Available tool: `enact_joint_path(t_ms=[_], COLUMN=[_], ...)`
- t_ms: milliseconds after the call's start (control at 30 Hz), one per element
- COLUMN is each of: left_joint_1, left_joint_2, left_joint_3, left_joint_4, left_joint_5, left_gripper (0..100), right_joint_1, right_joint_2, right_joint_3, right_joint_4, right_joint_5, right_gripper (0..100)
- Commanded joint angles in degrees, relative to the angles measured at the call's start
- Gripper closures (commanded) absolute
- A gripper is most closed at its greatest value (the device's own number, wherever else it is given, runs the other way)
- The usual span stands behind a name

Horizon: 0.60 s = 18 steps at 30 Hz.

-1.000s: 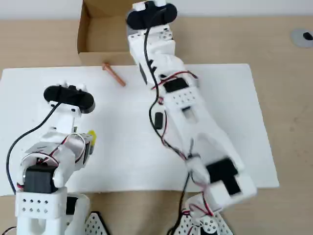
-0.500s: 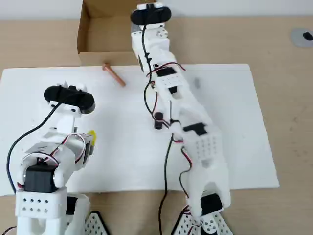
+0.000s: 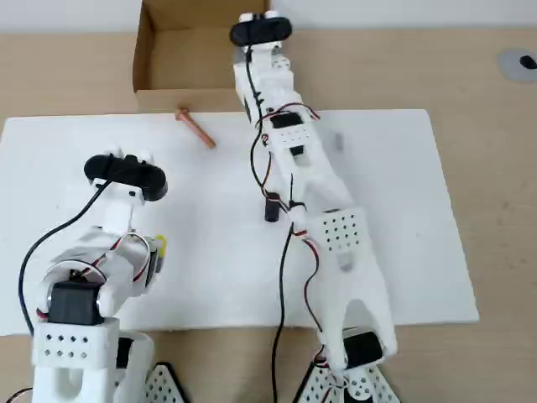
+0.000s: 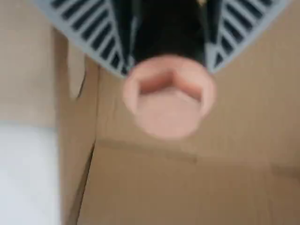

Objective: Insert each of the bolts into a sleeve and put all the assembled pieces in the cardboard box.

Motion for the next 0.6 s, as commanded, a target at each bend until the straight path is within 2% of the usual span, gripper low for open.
enact_joint_path(t_ms=[0,267,567], left_joint_1=[-0.79,-0.79,-0.79], left_joint_2=[-0.04,-0.04,-0.04], left_joint_3=[-0.79,-0.70,-0.97], left_joint_4=[0.26,0.35,0.00], left_joint_5=[-0.26,-0.53,-0.18], left_gripper=[86,86,86], right_joint_1=[-0.22,-0.04,0.04], right_joint_2=[-0.04,1.19,0.84], right_joint_3=[-5.85,-7.87,-7.96], right_joint_4=[1.58,4.48,5.63], right_joint_5=[2.64,2.90,2.90], right_gripper=[98.8,79.3,78.4])
